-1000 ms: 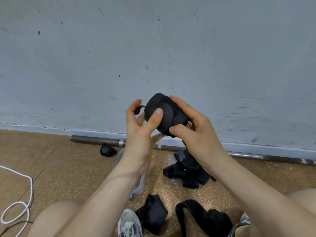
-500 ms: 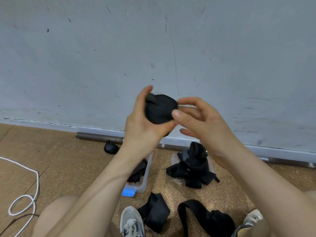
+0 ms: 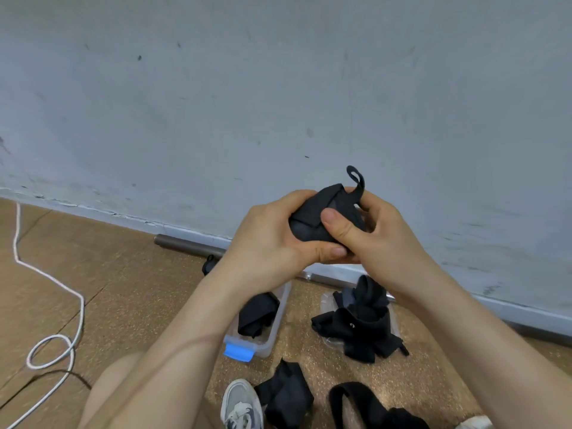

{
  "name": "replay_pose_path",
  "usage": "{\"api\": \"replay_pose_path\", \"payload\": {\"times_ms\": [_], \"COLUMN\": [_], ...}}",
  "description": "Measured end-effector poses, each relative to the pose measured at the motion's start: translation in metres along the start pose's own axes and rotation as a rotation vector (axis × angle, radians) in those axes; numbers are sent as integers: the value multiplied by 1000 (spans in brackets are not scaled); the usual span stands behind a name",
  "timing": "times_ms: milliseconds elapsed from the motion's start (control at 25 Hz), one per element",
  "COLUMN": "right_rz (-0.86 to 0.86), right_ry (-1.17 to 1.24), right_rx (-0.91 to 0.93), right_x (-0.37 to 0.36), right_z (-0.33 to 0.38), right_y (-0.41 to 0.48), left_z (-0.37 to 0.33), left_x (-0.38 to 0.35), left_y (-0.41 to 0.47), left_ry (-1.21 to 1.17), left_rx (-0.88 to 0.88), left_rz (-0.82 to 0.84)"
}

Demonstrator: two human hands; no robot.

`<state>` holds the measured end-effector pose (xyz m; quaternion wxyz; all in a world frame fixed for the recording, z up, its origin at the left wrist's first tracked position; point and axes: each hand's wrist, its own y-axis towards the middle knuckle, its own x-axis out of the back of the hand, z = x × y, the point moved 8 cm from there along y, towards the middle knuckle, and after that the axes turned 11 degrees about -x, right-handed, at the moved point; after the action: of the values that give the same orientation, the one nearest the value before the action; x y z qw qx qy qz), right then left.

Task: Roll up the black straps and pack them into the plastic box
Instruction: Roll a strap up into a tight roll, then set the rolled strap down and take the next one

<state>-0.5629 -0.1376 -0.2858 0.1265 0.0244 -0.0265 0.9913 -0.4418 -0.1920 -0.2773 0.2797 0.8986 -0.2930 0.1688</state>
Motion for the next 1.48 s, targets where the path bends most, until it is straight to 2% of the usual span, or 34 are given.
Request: {"api": "replay_pose_path", "payload": {"times_ms": [120,240,480,600,680,800,840,920,1000,1120,1200,1360,1480], "right_rz": [186,299,335,262,207,154,149,180,263,337,290,141,183], "right_ry": [-119,-184,-54,85,130,135,123,34,-182,-494,-584,-682,-946], "right_rx": [-67,-152,-555,-589,-539,-466,-471,-503,-535,-606,-654,-692,-711], "right_x": [-53,-112,-211,-248,-258,-254,-248,-233,-214,-168,-124,-43,14], "right_z": [26,37,-26,-63,-80,-106,-117,-138,-164,-206,-234,-290,-346], "right_y": [15,39,88,113,127,144,148,151,149,141,138,136,123], "left_z": [-2,23,140,196,228,263,272,279,278,266,261,276,299], "left_x": [55,113,164,173,177,182,177,153,116,57,11,-89,-159], "left_y": [-14,-31,-87,-103,-106,-118,-120,-112,-93,-56,-41,-39,-57], "left_ry": [35,6,-515,-741,-718,-485,-456,-409,-275,62,303,621,714], "left_rx": [40,195,647,680,661,653,661,702,698,507,338,110,-5], "left_rz": [-127,-281,-496,-644,-721,-845,-828,-600,-226,323,624,1008,1112]}}
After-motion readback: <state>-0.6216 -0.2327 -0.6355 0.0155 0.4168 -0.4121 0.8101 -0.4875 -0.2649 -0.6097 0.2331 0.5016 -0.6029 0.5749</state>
